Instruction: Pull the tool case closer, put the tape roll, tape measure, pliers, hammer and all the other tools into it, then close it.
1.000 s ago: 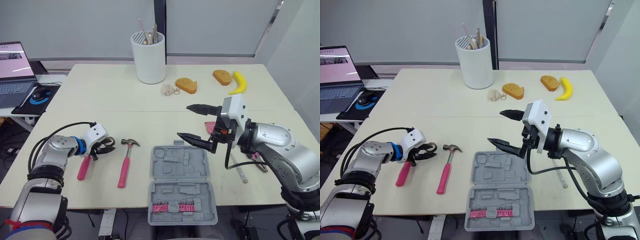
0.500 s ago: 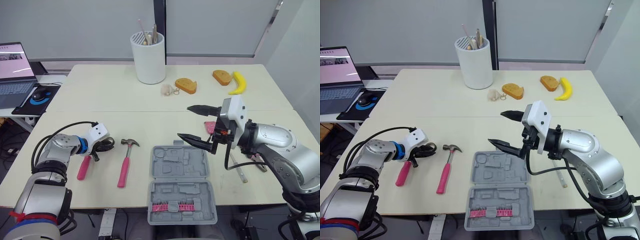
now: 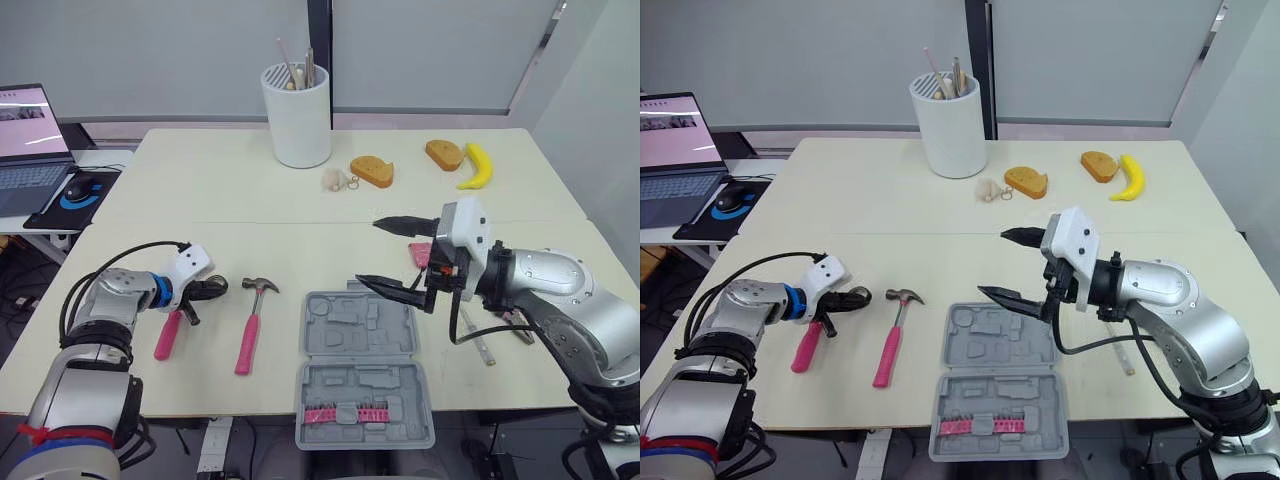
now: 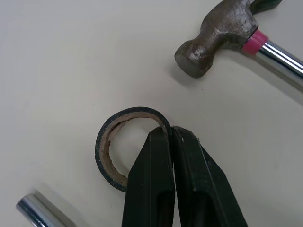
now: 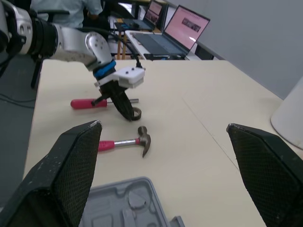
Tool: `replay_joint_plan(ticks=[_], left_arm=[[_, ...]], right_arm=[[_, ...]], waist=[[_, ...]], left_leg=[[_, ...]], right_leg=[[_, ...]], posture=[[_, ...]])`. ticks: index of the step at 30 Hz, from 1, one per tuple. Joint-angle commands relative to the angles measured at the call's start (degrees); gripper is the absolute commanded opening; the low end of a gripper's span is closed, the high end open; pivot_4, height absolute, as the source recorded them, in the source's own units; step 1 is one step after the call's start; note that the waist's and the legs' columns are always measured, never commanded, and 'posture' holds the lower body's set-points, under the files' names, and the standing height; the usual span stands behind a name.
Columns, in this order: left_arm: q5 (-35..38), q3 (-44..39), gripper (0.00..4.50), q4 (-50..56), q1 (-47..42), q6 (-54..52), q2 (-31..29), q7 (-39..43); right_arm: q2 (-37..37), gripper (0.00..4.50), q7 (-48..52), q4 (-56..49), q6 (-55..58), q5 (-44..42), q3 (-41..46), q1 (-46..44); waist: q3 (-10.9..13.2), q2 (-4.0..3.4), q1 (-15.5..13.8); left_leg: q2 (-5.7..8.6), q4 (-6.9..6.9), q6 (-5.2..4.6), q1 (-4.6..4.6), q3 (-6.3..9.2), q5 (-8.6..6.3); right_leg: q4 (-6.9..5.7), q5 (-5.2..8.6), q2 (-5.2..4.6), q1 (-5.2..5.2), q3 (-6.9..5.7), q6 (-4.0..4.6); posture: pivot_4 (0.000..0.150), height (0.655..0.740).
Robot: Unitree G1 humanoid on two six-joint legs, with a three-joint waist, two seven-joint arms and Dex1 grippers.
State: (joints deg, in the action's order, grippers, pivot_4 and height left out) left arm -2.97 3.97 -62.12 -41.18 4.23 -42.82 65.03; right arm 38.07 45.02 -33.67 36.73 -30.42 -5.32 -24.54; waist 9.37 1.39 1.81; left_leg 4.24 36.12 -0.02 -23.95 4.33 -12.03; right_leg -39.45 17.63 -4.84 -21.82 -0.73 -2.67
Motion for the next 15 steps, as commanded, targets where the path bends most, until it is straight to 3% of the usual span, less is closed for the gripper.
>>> replay_joint_plan(ticks=[1, 9, 15], left_arm=[[4.1, -3.5, 0.02, 6.7, -0.4, -5.4, -4.2, 5.1], [9.2, -4.6, 0.02, 28.9, 5.0, -18.0, -10.3, 12.3], [12.9, -3.0, 0.02, 49.7, 7.5, -29.2, -11.2, 14.0]], right_arm=[[1.1, 4.50, 0.8, -2.7, -1.2, 0.2, 0.1, 1.3], [3.3, 4.50, 2.3, -1.9, -3.8, 2.9, -0.2, 4.5], [4.0, 4.50, 3.0, -2.1, -5.0, 5.3, -1.7, 5.9]], waist=[[0.1, 0.14, 0.1], [0.1, 0.15, 0.0], [0.1, 0.16, 0.0]], left_leg=[[-0.03, 0.00, 0.00, 0.00, 0.01, 0.00], [-0.03, -0.01, 0.00, 0.00, 0.01, 0.00], [-0.05, 0.00, 0.01, -0.02, 0.08, 0.00]], right_leg=[[0.00, 0.00, 0.02, 0.00, 0.01, 0.00], [0.01, 0.00, -0.03, 0.00, 0.12, 0.01], [0.06, 0.01, -0.04, 0.05, 0.16, 0.01]], posture=[[0.150, 0.7400], [0.150, 0.7400], [0.150, 0.7400]])
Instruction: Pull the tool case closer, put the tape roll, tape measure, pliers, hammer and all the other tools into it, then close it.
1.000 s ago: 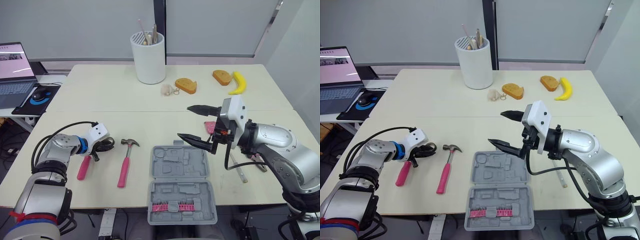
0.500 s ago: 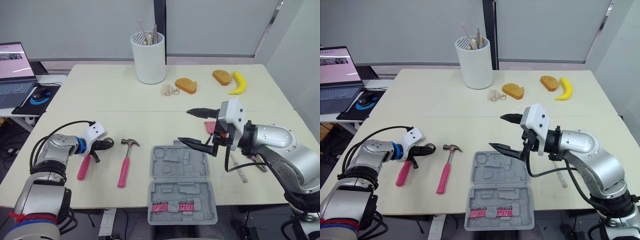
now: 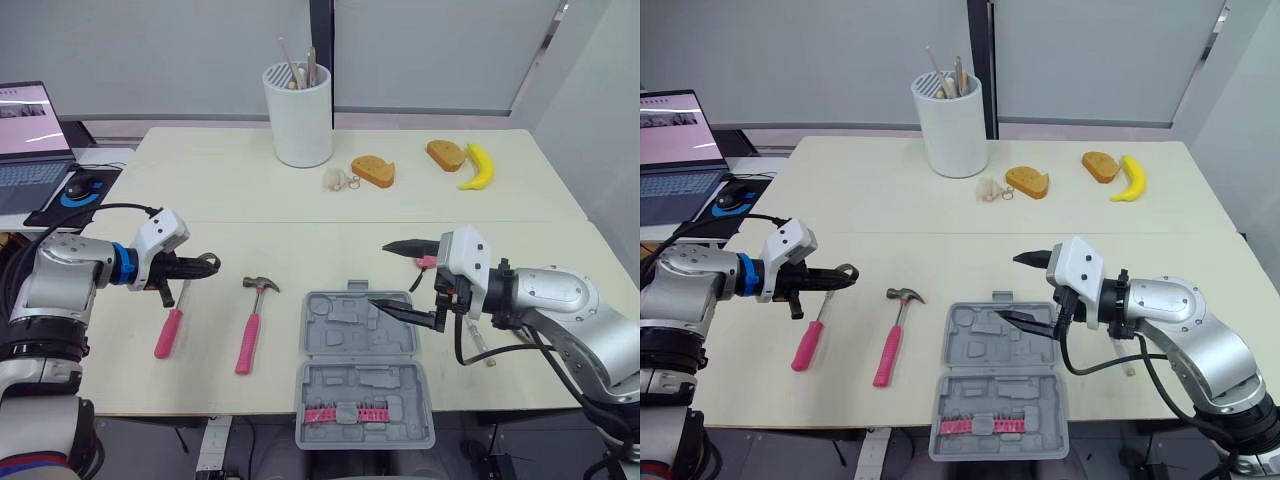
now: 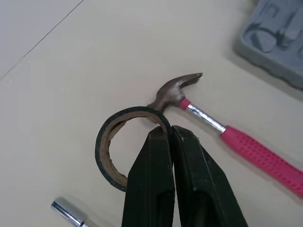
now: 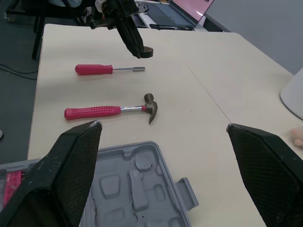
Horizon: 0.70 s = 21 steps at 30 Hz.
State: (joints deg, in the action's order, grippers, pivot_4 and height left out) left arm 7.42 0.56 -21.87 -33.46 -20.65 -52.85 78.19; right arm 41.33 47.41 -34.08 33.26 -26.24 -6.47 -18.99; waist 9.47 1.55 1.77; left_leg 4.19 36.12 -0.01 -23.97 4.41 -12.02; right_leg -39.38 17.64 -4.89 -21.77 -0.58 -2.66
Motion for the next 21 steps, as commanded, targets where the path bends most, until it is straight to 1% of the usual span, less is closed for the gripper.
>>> replay_joint_plan(ticks=[1, 4, 7, 11, 16, 21], left_arm=[[2.8, 0.9, 0.02, 11.9, -0.1, -5.8, -1.0, 0.8], [3.4, 3.3, 0.02, 18.8, -0.4, -10.3, 0.2, -0.1], [4.0, 5.6, 0.02, 23.4, -0.6, -13.8, 1.4, -1.3], [4.9, 10.4, 0.02, 28.9, 0.7, -17.4, 5.6, -3.4], [3.8, 14.5, 0.02, 28.9, 1.6, -18.0, 9.8, -6.7], [0.8, 19.1, 0.02, 24.6, 1.5, -15.3, 14.2, -10.3]], right_arm=[[0.9, 4.50, 0.7, -1.7, -1.7, 1.6, -0.9, 0.6], [1.2, 4.50, 0.5, -1.5, -2.3, 3.3, -2.0, 0.9], [1.0, 4.50, 0.2, -1.5, -2.3, 4.3, -2.4, 1.2], [1.3, 4.50, -0.5, -1.6, -2.8, 6.9, -3.4, 2.3], [1.3, 4.50, -0.9, -1.8, -2.8, 9.1, -3.8, 3.4], [0.9, 4.50, -1.6, -2.4, -2.2, 9.8, -3.8, 4.3]], waist=[[0.0, 0.00, 0.0], [0.0, 0.00, 0.0], [0.0, 0.00, 0.1], [0.0, 0.00, -0.1], [0.0, 0.00, 0.0], [0.0, 0.00, -0.1]], left_leg=[[0.00, 0.00, 0.00, 0.00, 0.00, 0.00], [0.00, 0.00, 0.00, 0.01, -0.01, 0.00], [-0.01, 0.00, 0.00, 0.02, -0.01, 0.00], [-0.01, 0.00, 0.00, 0.01, -0.01, 0.00], [-0.02, 0.01, 0.00, 0.04, 0.01, 0.00], [-0.02, 0.01, 0.00, 0.09, 0.05, 0.00]], right_leg=[[0.01, 0.00, 0.00, 0.01, 0.00, 0.00], [0.02, 0.00, 0.00, 0.04, 0.01, 0.00], [0.02, 0.00, 0.02, 0.03, 0.01, 0.00], [0.04, 0.00, 0.03, 0.06, 0.00, 0.00], [0.10, 0.00, 0.05, 0.15, -0.02, 0.00], [0.24, 0.00, 0.06, 0.29, -0.06, 0.00]], posture=[[0.150, 0.7400], [0.150, 0.7400], [0.150, 0.7400], [0.150, 0.7400], [0.150, 0.7400], [0.150, 0.7400]])
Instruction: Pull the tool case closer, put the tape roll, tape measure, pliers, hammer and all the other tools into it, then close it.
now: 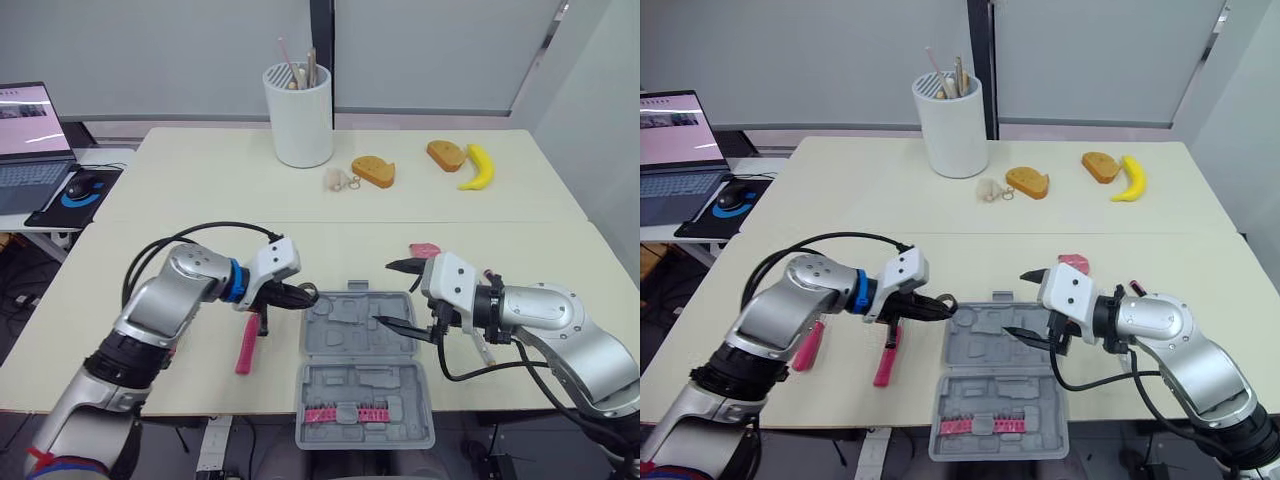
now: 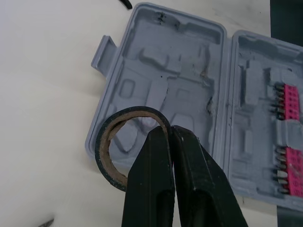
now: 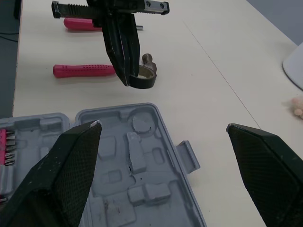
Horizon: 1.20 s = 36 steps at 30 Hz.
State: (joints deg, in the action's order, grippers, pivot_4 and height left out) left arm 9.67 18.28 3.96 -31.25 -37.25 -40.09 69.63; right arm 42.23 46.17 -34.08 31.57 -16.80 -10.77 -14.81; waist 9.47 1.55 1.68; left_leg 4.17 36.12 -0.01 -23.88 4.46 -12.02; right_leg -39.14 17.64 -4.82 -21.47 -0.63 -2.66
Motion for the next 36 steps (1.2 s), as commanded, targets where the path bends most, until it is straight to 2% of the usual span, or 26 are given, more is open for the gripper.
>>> replay_joint_plan(ticks=[1, 13, 36], left_arm=[[-1.6, 1.7, 0.02, -1.7, -0.9, 1.2, 2.2, -2.2], [-4.9, 4.0, 0.02, -10.5, -2.5, 5.0, 7.4, -4.9], [-7.7, 4.3, 0.02, -15.5, -2.3, 7.8, 9.7, -5.6]], right_arm=[[0.0, 4.50, -0.4, -2.6, -0.3, 0.4, 0.4, 0.3], [1.0, 4.50, -1.2, -4.6, 1.3, 0.6, 1.5, 2.5], [3.1, 4.50, -1.9, -6.9, 2.6, 0.1, 3.4, 5.3]], waist=[[0.0, 0.00, 0.0], [0.0, 0.00, -0.1], [0.0, 0.01, -0.1]], left_leg=[[0.01, 0.00, 0.00, -0.01, 0.00, 0.00], [0.02, 0.01, 0.00, -0.01, 0.06, 0.00], [0.04, 0.01, 0.00, 0.00, 0.10, 0.00]], right_leg=[[0.02, 0.00, 0.00, 0.01, -0.01, 0.00], [0.04, 0.00, 0.00, 0.05, -0.05, 0.00], [0.05, 0.00, -0.01, 0.07, -0.07, 0.00]], posture=[[0.150, 0.7400], [0.150, 0.7400], [0.150, 0.7400]])
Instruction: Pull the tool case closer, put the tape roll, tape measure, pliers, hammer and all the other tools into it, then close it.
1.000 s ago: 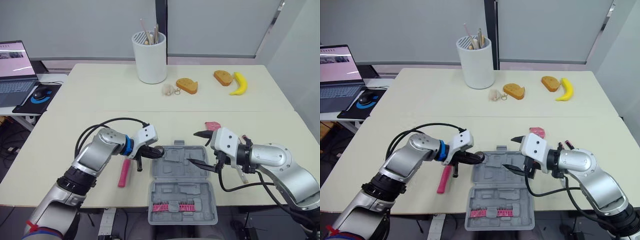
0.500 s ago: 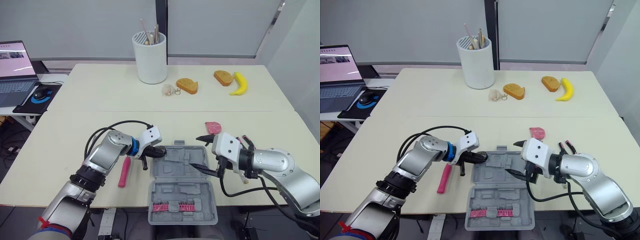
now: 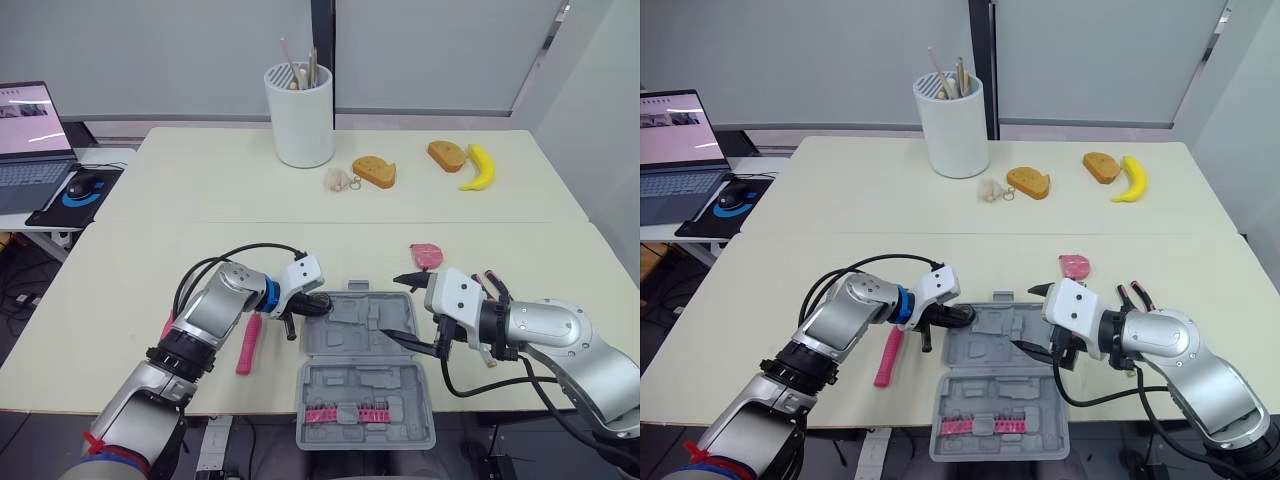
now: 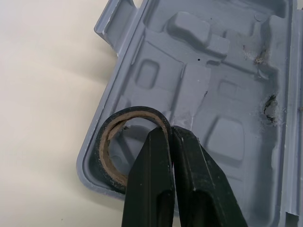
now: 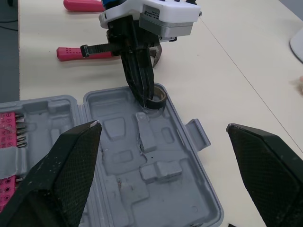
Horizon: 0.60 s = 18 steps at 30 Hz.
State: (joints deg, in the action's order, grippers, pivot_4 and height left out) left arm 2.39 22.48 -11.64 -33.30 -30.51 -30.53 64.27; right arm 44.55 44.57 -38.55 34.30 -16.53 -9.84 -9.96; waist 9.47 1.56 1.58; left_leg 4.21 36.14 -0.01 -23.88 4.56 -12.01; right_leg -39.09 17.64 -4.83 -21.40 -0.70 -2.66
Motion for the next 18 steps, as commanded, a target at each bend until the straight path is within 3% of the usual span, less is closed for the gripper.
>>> replay_joint_plan(ticks=[1, 18], left_arm=[[-0.5, 0.1, 0.02, 0.0, -0.2, 1.2, 0.2, -0.2], [-2.9, 1.1, 0.02, -2.8, -0.8, 5.0, 1.5, -0.2]], right_arm=[[0.9, 4.50, -0.3, -2.5, -0.1, -0.2, 2.6, 0.7], [0.8, 4.50, -0.8, -2.5, -0.1, 0.1, 2.4, 0.1]], waist=[[0.0, 0.00, 0.0], [0.0, 0.00, 0.0]], left_leg=[[0.00, 0.00, 0.00, 0.00, 0.00, 0.00], [0.01, 0.00, 0.00, 0.00, 0.00, 0.00]], right_leg=[[0.00, 0.00, 0.00, 0.00, 0.00, 0.00], [0.00, 0.00, -0.01, 0.02, 0.00, 0.00]], posture=[[0.150, 0.7400], [0.150, 0.7400]])
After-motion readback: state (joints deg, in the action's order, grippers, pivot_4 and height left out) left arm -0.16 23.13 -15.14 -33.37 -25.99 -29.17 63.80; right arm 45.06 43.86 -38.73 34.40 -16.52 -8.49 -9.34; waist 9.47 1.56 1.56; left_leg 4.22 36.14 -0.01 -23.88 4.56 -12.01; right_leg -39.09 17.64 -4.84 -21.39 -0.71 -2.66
